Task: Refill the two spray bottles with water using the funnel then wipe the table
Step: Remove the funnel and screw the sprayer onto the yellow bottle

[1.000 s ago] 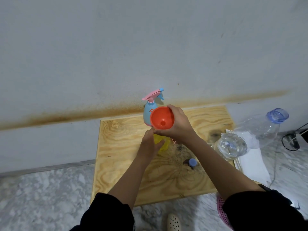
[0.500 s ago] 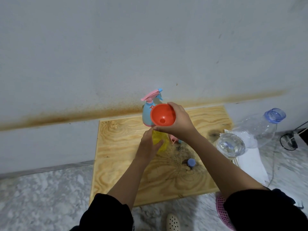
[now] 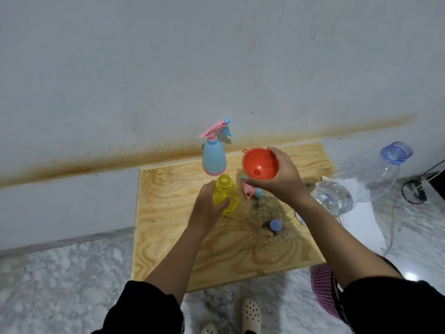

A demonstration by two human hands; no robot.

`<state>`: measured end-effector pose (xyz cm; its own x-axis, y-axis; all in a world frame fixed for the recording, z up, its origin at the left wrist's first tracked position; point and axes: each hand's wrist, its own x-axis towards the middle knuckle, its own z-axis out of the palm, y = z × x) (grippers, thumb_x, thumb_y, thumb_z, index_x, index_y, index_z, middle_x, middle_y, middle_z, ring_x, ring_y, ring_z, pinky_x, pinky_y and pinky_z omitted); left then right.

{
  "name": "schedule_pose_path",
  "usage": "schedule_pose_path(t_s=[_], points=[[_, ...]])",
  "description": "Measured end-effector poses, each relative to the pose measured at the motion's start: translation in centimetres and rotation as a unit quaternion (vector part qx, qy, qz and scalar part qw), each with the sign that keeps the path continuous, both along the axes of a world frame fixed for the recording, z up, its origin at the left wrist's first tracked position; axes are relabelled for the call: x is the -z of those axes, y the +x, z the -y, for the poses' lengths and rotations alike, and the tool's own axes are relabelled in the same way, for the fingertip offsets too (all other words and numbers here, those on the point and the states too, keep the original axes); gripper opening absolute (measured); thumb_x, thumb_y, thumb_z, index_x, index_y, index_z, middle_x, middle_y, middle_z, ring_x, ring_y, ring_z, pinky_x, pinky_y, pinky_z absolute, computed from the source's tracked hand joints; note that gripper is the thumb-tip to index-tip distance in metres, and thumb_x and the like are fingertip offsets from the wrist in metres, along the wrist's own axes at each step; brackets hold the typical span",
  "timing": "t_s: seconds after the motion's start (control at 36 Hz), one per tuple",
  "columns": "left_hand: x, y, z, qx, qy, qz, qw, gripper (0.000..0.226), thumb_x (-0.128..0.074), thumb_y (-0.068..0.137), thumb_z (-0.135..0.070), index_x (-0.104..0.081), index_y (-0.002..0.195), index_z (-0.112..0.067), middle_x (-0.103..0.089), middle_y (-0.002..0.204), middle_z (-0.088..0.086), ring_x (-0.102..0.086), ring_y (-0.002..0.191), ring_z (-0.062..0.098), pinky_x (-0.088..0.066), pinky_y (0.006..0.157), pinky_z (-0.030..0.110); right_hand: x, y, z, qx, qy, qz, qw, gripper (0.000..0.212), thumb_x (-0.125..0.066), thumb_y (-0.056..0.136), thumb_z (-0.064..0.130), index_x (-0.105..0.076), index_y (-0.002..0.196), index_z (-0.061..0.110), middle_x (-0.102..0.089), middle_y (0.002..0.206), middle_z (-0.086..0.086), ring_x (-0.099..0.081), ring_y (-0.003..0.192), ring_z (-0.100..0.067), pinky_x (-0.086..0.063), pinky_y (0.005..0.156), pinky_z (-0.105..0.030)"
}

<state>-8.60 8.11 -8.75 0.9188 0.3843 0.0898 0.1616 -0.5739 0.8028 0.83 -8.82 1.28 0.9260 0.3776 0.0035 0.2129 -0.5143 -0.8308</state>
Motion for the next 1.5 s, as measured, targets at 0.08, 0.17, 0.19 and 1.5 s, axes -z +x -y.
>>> schedule_pose_path(t_s=[0.08, 0.17, 0.19, 1.5], points=[[0.3, -0.2, -0.4, 0.0, -0.004, -0.004, 1.0, 0.047, -0.071, 0.082, -0.027, -0.054, 0.124, -0.013, -0.057, 0.111, 0.003, -0.051, 0.1, 0.014, -0.037, 0.079, 0.023, 2.4, -0.5, 0.9, 0.006, -0.037, -0.015, 0.999, 0.096, -0.089, 0.057, 0.033, -0.037, 0.137, 0.016, -0.044, 0.129, -0.005, -0.041, 0.108, -0.012, -0.038, 0.088, -0.025], [0.4, -0.5, -0.6, -0.005, -0.001, -0.009, 1.0, 0.048, -0.072, 0.081, -0.028, -0.054, 0.123, -0.013, -0.056, 0.109, 0.003, -0.05, 0.098, 0.014, -0.037, 0.078, 0.024, 5.0, -1.1, 1.8, 0.008, -0.076, -0.022, 0.997, 0.096, -0.089, 0.056, 0.034, -0.04, 0.135, 0.013, -0.046, 0.125, -0.009, -0.046, 0.111, -0.02, -0.036, 0.089, -0.024], [0.5, -0.5, -0.7, -0.009, -0.003, -0.012, 1.0, 0.048, -0.072, 0.08, -0.028, -0.054, 0.123, -0.013, -0.055, 0.107, 0.003, -0.049, 0.098, 0.014, -0.037, 0.077, 0.024, 5.8, -1.3, 2.0, 0.008, -0.086, -0.03, 0.996, 0.095, -0.089, 0.055, 0.034, -0.041, 0.134, 0.013, -0.046, 0.124, -0.01, -0.047, 0.111, -0.02, -0.036, 0.088, -0.023], [2.5, -1.4, 0.6, -0.075, -0.12, 0.027, 0.99, 0.063, -0.071, 0.081, -0.032, -0.043, 0.137, -0.024, -0.045, 0.12, -0.005, -0.046, 0.113, 0.004, -0.043, 0.091, 0.021, 10.4, 3.7, -0.2, -0.014, -0.208, -0.089, 0.974, 0.044, -0.065, 0.083, 0.028, -0.054, 0.121, 0.008, -0.05, 0.122, -0.011, -0.048, 0.11, -0.021, -0.034, 0.081, -0.024]])
